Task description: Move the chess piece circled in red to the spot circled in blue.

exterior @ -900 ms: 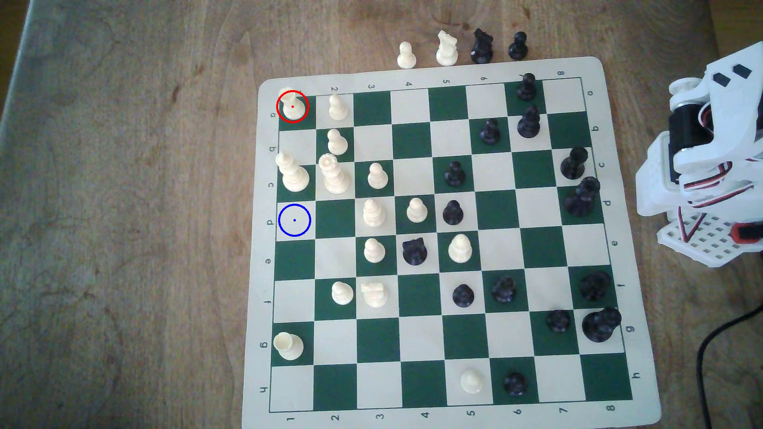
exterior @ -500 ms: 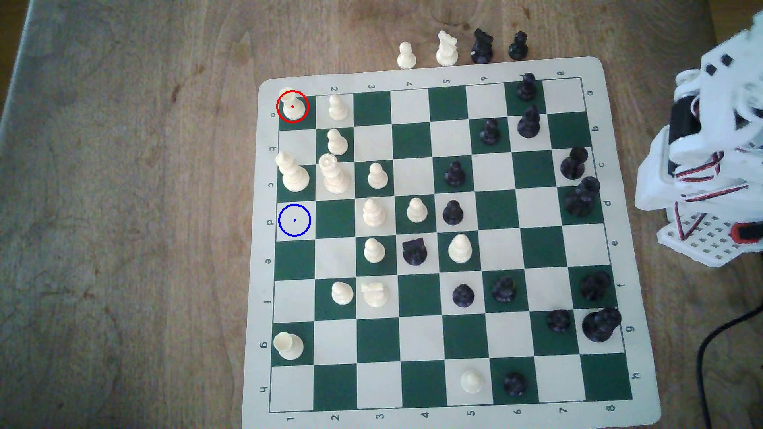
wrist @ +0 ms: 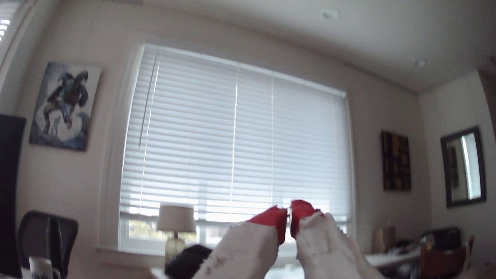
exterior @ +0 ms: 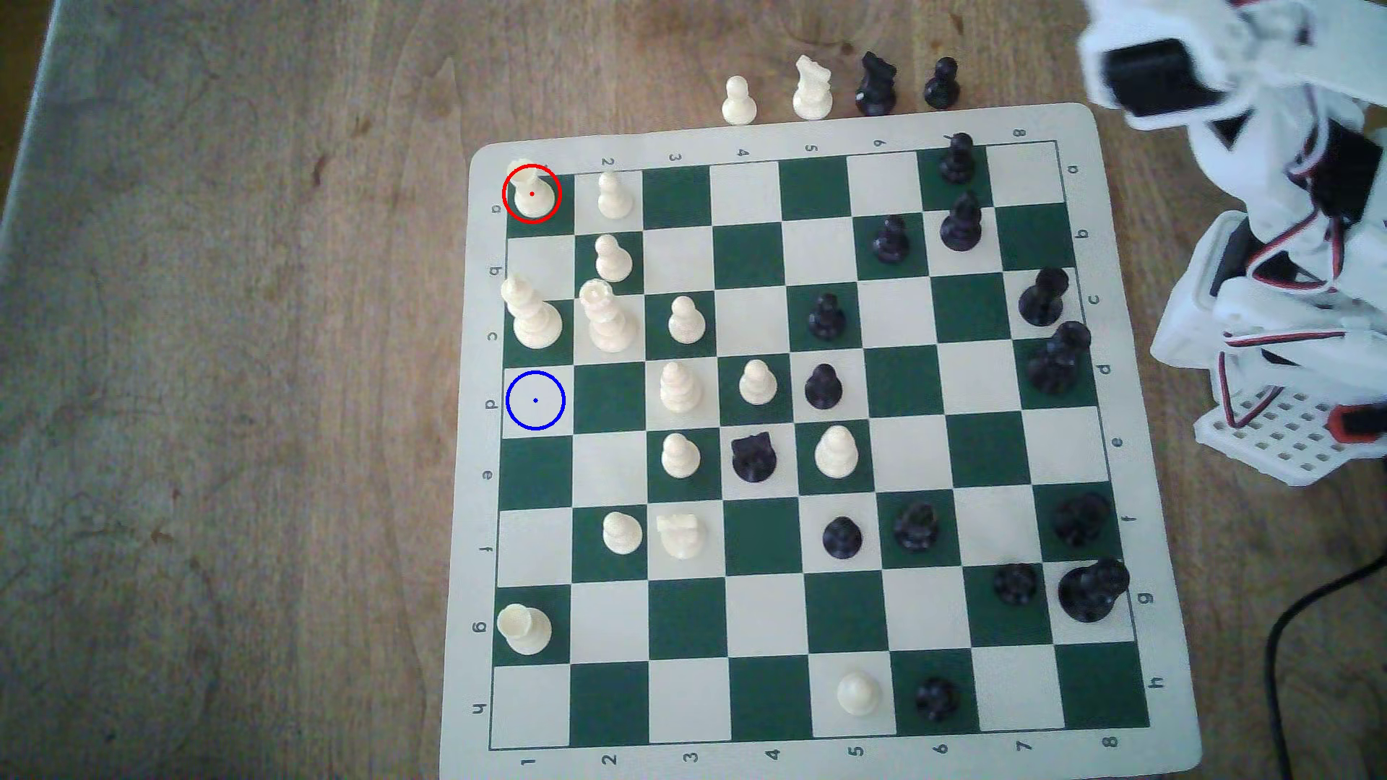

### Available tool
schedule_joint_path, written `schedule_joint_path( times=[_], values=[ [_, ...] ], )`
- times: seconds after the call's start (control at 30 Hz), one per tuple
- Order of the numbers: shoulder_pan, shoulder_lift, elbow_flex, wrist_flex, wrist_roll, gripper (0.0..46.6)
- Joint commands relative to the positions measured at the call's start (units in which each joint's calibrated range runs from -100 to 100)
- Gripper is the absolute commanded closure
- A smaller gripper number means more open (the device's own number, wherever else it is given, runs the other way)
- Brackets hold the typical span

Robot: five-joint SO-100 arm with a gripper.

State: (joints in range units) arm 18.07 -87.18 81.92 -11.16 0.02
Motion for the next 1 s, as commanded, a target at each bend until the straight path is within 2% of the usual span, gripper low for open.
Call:
schedule_joint_path(
  times=[0.0,0.2,0.37,0.5,0.7,0.77,0.97],
  values=[
    [-0.66,9.08,-12.66,14.76,-0.05,46.4],
    [-4.34,20.29,-23.9,29.26,-2.3,46.4],
    [-5.04,32.0,-29.98,31.3,-2.93,46.4],
    [-5.04,43.63,-40.4,34.91,-4.59,46.4],
    [-6.14,63.16,-57.81,39.33,-4.69,46.4],
    [-6.06,67.83,-62.89,40.89,-5.42,46.1],
    [-6.14,78.61,-69.87,40.07,-6.89,46.4]
  ],
)
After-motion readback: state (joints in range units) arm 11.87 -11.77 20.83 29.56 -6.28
